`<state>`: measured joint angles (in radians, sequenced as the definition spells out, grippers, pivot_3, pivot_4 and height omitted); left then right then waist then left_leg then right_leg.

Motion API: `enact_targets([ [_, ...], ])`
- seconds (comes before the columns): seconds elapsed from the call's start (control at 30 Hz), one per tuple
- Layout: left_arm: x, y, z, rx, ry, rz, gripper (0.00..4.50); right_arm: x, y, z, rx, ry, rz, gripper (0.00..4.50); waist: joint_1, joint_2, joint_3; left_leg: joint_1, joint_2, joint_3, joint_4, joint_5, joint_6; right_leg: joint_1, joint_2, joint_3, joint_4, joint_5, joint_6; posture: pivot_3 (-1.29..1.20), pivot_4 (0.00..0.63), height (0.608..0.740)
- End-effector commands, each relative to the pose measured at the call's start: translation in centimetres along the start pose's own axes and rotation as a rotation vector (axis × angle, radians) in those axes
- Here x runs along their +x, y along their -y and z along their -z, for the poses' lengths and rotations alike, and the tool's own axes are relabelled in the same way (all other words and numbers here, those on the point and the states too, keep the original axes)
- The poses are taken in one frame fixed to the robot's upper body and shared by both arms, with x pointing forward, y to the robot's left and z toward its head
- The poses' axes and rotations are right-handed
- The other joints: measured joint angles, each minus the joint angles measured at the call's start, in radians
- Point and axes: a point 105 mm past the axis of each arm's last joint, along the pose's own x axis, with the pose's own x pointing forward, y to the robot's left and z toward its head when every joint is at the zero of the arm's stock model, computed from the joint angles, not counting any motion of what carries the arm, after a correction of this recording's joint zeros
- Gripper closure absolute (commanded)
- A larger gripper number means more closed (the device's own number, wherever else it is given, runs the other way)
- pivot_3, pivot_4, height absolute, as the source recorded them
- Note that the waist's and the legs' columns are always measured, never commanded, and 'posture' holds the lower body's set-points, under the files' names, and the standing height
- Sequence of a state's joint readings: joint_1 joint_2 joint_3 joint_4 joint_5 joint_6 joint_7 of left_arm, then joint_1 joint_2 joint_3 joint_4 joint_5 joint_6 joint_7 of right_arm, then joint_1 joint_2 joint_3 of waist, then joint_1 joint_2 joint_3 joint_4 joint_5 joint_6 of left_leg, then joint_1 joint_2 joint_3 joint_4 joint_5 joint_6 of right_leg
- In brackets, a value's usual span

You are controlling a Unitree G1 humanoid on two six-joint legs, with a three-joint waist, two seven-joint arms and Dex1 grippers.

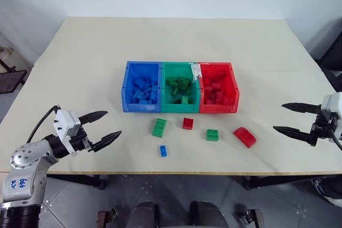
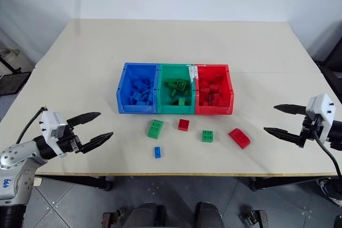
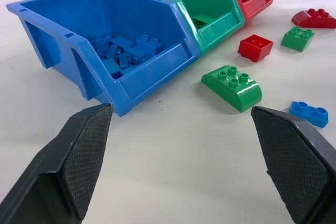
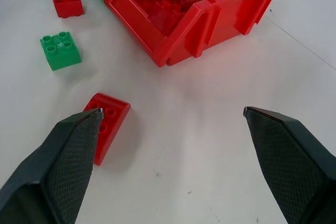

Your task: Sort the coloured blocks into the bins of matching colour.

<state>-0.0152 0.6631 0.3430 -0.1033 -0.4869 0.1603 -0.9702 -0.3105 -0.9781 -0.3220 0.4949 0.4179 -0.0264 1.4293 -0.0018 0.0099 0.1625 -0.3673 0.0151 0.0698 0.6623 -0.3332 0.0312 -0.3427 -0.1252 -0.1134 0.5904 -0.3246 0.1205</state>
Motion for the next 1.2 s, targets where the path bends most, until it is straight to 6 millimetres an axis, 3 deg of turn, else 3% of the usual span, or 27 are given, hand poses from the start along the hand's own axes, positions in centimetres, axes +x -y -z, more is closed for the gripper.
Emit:
enact_targets([
  [0.03,-0.2,-0.5,-1.2,0.042,0.035,-0.024,0.02,-0.7,0.8,-1.2,-0.046,0.026,0.037,0.0,0.0,0.0,0.0,0.0,0.0,0.0,0.0,0.0,0.0,0.0,0.0,0.0,0.0,0.0,0.0,0.0,0.15,0.74],
  [0.23,0.2,-1.0,-0.6,-0.011,-0.042,-0.083,0.02,-0.4,1.0,-1.1,-0.04,0.022,0.043,0.0,0.001,0.0,0.0,0.0,0.0,-0.001,0.0,0.0,0.0,0.0,0.0,0.0,0.0,0.0,0.0,0.0,0.15,0.74],
  [0.4,0.4,1.4,-1.0,-0.014,-0.004,0.071,0.02,-0.5,1.1,-0.8,-0.04,-0.006,0.041,0.0,0.0,0.0,0.0,0.0,0.0,-0.001,0.0,0.0,0.0,0.0,0.0,0.0,0.0,0.0,0.0,0.0,0.15,0.74],
  [0.53,0.6,2.2,-1.5,-0.019,0.072,0.168,0.02,-1.7,0.7,-0.3,-0.029,-0.06,0.039,0.0,0.004,0.001,0.0,0.0,0.0,-0.001,0.0,0.0,0.0,0.001,0.0,-0.001,0.0,0.0,0.0,0.0,0.15,0.74],
  [0.77,-0.6,3.2,0.4,-0.008,0.055,0.362,0.02,-5.0,-0.5,1.8,0.019,-0.249,0.064,0.0,0.001,0.002,0.0,0.0,-0.001,-0.001,0.0,0.0,0.0,0.001,-0.001,-0.002,0.0,0.0,0.0,0.0,0.15,0.74],
  [0.87,-0.8,3.4,0.9,0.013,0.052,0.427,0.02,-5.1,-0.9,2.0,0.042,-0.269,0.085,0.0,-0.001,0.002,0.0,0.0,-0.001,-0.001,0.0,0.0,0.0,0.001,-0.001,-0.002,-0.001,0.0,0.0,0.0,0.15,0.74],
  [1.07,-0.3,3.4,0.3,0.009,0.108,0.447,0.02,-3.5,-2.5,1.9,0.084,-0.283,0.087,0.0,0.0,0.002,0.0,0.0,-0.001,-0.002,0.0,0.0,0.0,0.0,-0.002,-0.002,0.0,0.0,0.0,0.0,0.15,0.74],
  [1.2,-0.3,3.8,0.3,-0.004,0.119,0.447,0.02,0.4,-4.4,1.7,0.148,-0.208,0.09,0.0,-0.001,0.002,0.0,0.0,-0.001,-0.003,0.0,0.0,0.0,0.001,-0.002,-0.002,0.0,0.0,0.0,0.0,0.15,0.74],
])
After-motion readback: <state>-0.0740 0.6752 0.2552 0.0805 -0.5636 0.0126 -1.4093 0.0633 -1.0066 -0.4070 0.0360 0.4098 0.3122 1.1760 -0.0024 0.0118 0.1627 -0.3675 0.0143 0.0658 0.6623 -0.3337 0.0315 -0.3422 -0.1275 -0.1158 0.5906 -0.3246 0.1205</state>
